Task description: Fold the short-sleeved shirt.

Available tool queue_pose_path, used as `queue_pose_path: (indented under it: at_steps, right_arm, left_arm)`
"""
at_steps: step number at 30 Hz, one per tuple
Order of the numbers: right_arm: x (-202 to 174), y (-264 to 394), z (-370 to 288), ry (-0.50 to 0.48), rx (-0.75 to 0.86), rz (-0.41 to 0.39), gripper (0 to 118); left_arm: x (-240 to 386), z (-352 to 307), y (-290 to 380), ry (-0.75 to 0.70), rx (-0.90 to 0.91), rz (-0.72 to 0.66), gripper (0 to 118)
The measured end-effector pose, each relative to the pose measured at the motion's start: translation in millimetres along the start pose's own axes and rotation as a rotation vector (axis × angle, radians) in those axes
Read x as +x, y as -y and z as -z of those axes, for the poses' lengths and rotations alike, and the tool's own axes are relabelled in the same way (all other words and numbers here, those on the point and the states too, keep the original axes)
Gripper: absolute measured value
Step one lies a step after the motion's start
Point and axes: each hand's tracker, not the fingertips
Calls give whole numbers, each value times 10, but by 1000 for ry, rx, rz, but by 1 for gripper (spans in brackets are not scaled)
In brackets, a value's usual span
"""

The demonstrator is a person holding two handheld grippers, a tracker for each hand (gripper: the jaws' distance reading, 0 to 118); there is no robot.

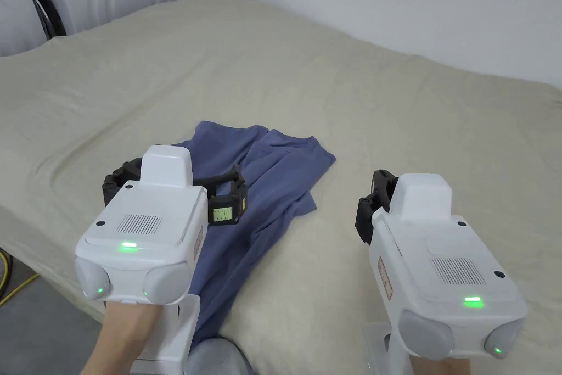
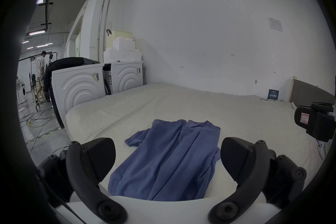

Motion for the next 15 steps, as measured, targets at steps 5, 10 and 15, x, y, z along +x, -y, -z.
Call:
queue_pose_path:
  at_steps: [5,10,15]
  right_arm:
    - [12,-21,121,-4,-8,2,0]
    - [35,-23,286,-2,-16,7,0]
    - [18,-29,445,6,-39,17,0]
  left_arm:
    - [-44,372,-131,36,-76,-11,118]
    - [8,982,-285,73,-221,45,118]
    - [100,1795,-343,205,-489,47,118]
